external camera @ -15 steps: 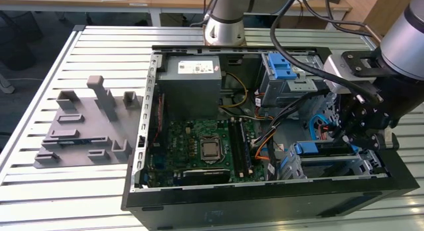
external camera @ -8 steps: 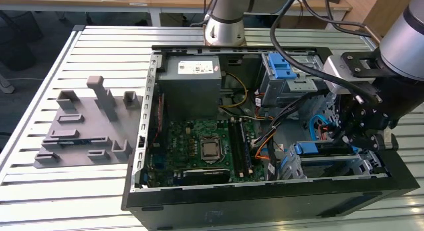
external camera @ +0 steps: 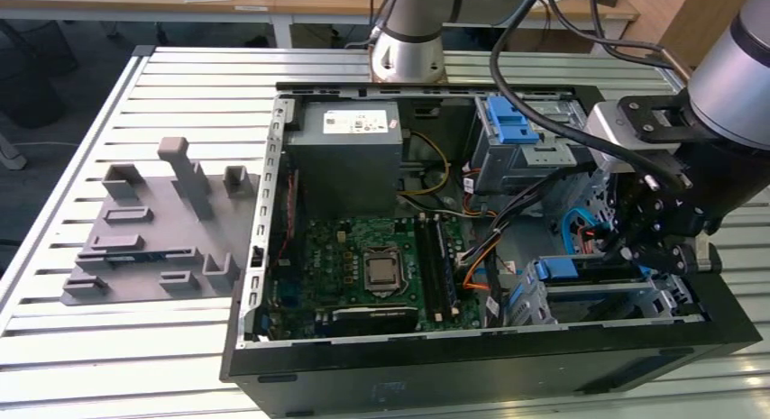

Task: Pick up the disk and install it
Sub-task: 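Insert the first disk wire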

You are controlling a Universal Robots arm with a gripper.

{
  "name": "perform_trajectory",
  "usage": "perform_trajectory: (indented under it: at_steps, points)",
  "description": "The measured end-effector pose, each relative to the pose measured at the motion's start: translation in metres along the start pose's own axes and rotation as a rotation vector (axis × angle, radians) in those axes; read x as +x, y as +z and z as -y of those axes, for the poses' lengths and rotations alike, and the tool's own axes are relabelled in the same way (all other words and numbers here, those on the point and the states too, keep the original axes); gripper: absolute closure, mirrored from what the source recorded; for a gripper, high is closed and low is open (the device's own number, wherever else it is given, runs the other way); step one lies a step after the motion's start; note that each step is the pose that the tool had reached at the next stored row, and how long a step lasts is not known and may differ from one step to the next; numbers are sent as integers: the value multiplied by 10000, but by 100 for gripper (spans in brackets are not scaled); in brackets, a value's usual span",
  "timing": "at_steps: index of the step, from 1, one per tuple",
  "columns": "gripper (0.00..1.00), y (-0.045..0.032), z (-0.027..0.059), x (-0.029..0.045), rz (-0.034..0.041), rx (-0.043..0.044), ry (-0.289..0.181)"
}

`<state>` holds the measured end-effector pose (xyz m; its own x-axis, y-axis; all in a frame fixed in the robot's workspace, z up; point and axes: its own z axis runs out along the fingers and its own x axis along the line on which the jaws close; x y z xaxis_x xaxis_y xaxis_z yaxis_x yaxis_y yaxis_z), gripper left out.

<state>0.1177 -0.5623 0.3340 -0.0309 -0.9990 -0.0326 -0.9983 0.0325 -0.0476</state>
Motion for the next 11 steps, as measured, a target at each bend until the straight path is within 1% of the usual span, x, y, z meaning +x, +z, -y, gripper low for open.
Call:
perform_trajectory:
  at_steps: [7, 8, 11]
  points:
    - [84, 16, -1, 1, -1, 1, 8]
    - [84, 32, -1, 2, -2, 1, 9]
    - [84, 48, -2, 3, -2, 1, 8]
